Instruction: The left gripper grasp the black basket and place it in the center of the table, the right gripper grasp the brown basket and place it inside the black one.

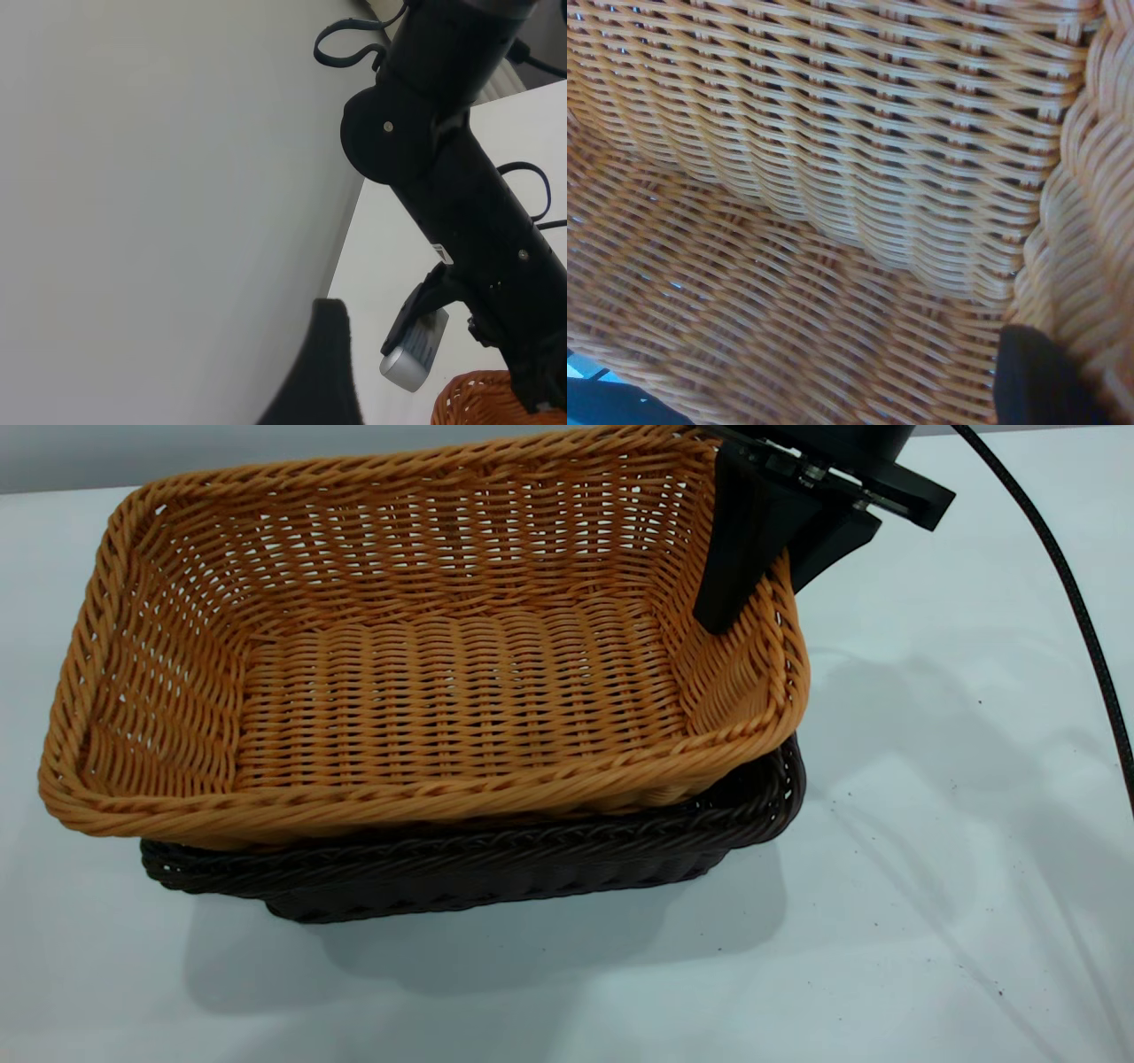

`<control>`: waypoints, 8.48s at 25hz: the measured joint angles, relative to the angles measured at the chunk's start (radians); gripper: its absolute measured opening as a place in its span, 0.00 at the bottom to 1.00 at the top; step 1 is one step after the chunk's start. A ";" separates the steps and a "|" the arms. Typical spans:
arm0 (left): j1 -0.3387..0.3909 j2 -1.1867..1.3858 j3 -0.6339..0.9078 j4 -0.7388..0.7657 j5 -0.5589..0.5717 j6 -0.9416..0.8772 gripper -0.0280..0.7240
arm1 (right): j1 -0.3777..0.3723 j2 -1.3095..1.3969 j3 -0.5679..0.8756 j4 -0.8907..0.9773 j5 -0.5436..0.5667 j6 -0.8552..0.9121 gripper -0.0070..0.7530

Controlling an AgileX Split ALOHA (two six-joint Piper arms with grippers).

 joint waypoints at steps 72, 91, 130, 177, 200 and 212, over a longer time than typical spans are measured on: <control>0.001 0.000 0.000 -0.027 -0.008 -0.152 0.85 | -0.036 -0.138 -0.267 -0.330 0.084 0.036 0.33; 0.001 0.000 0.000 -0.113 -0.088 -0.291 0.50 | -0.036 -0.144 -0.408 -0.270 0.084 -0.054 0.01; 0.296 -0.352 0.002 0.599 0.548 -0.895 0.04 | 0.068 -1.094 0.090 -1.036 -0.417 0.319 0.01; 0.296 -0.710 0.365 0.312 0.977 -1.017 0.04 | 0.067 -1.861 0.886 -0.514 -0.148 0.210 0.01; 0.301 -0.946 0.415 0.389 0.969 -1.147 0.04 | 0.066 -2.001 0.917 -0.604 -0.081 0.318 0.01; 0.301 -1.047 0.413 0.388 0.975 -1.146 0.04 | 0.066 -2.001 0.917 -0.604 -0.081 0.318 0.01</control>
